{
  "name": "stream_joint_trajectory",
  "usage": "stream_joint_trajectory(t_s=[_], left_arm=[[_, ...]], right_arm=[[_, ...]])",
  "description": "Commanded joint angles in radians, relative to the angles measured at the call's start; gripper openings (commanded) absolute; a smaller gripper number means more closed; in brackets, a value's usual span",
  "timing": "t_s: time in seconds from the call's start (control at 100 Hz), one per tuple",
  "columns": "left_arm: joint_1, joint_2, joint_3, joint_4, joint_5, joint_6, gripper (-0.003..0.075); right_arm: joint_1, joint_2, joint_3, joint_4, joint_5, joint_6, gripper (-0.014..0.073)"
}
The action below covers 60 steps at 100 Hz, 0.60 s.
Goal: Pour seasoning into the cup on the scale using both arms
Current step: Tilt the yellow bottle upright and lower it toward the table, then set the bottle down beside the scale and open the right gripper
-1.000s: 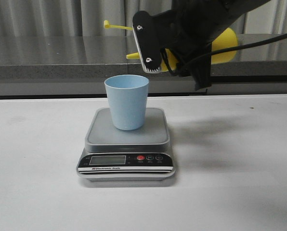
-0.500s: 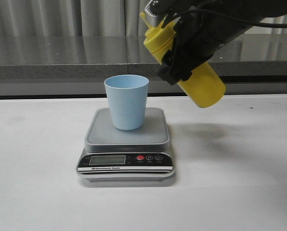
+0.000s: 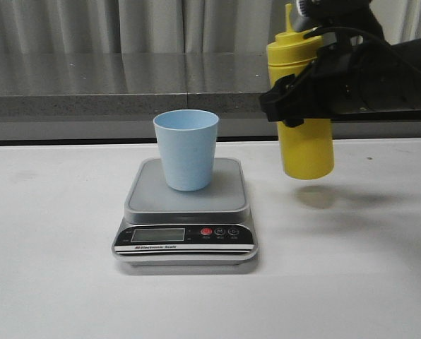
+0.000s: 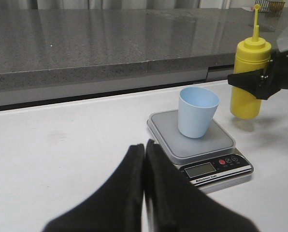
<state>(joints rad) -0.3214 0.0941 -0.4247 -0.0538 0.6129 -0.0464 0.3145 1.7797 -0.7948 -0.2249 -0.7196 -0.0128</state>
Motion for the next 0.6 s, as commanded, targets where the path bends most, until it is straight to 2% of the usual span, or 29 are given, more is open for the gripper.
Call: stream_joint_trajectory(t_s=[0.0,0.44,0.59], left_arm=[[0.003,0.01,-0.023,-0.002,-0.079,-0.009,-0.002],[0.003,0.01,-0.023,-0.002,-0.079,-0.009,-0.002],[0.003,0.01,-0.023,-0.002,-0.079,-0.009,-0.002]], right_arm=[[-0.026,-0.03,0.009,0.031,-0.192,0.033,-0.006],[-0.041,0.115,0.016,0.035,-0.413,0.07,-0.0057],[-0.041,0.14,0.016,0.035,-0.429,0.071,-0.0056]])
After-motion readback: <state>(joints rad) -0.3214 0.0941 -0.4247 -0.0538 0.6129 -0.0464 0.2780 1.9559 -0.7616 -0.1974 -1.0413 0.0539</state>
